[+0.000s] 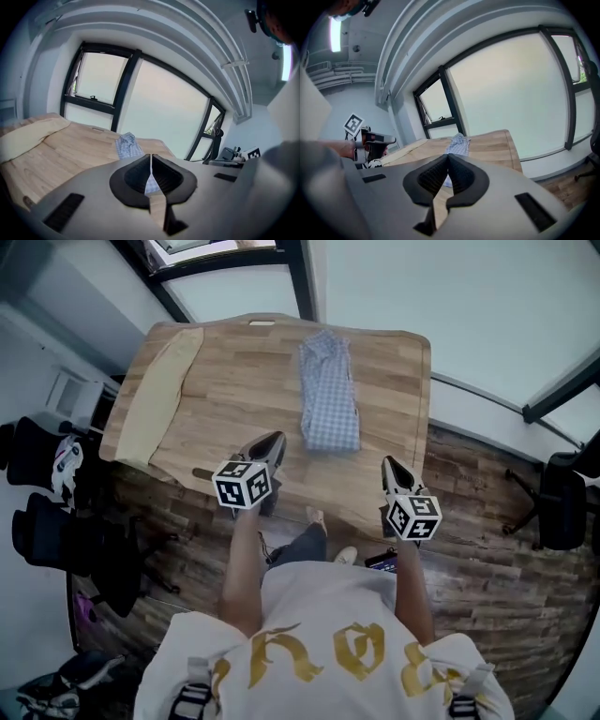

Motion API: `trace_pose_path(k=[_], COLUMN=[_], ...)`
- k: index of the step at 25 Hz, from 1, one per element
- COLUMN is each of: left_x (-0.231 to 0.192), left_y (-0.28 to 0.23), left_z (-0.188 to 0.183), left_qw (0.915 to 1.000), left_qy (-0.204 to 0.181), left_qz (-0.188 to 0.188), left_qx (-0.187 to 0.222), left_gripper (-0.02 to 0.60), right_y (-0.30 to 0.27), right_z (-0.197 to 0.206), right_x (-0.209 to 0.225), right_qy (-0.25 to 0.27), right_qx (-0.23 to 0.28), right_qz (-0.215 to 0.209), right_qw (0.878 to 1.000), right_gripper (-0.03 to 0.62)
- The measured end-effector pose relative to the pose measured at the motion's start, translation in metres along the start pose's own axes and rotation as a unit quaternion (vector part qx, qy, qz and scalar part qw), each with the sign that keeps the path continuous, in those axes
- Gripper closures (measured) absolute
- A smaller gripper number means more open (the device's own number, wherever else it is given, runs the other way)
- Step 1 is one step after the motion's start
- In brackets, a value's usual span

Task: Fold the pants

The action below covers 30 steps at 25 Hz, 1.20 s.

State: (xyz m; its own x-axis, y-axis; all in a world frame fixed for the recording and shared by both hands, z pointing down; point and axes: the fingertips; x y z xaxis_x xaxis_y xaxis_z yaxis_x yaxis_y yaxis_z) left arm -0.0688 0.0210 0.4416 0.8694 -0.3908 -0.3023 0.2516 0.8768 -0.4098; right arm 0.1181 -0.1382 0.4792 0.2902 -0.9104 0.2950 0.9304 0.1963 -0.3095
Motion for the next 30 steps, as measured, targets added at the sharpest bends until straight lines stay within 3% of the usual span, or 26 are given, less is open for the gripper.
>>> trace_pose_path(k=[3,7,12,15,19,23,30], left_x=[0.004,0.006,0.001,-0.007,-0.016,-0.017,-0.025], left_y=[0.026,0.043,0.053,0.057,0.063,0.068,0.055], left_z=[0.014,0.029,0.04,0.047,0.054,0.075,0.097], left_qw=[0.9998,0.9999,0.9998,0.9998,0.9985,0.9965,0.9958], left_qy=[-0.015,0.003,0.011,0.002,0.031,0.028,-0.006], left_qz=[-0.011,-0.009,-0.001,0.009,0.039,0.079,0.081], left_qx=[0.003,0.007,0.018,0.016,0.022,-0.002,-0.043], left_gripper=[0.537,0.537,0.535,0.535,0.535,0.535,0.531], right_y=[0.027,0.065,0.087,0.081,0.063,0.052,0.009], right_z=[-0.01,-0.006,0.023,0.033,0.038,0.042,0.053], right_x=[0.006,0.021,0.013,-0.012,-0.048,-0.066,-0.089], right_qy=[-0.007,-0.029,-0.021,-0.004,0.019,0.03,0.062], right_qx=[0.027,0.049,0.029,0.007,-0.023,-0.036,-0.059], right_qz=[0.013,0.051,0.095,0.095,0.089,0.102,0.105], right_qw=[1.0,0.997,0.995,0.995,0.996,0.994,0.991], right_gripper=[0.571,0.571,0.571,0.571,0.571,0.571,0.571])
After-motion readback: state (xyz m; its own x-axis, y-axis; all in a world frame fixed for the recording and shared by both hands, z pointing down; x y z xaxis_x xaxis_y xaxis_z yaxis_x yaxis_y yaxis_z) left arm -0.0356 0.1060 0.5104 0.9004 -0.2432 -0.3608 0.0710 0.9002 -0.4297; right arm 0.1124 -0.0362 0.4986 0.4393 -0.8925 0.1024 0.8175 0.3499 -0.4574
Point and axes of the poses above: the fingertips, and each gripper's own axes: y backward along the fingers, x to its right, z out of its underside, and after that the axes turned 1 degree about -x, right-handed
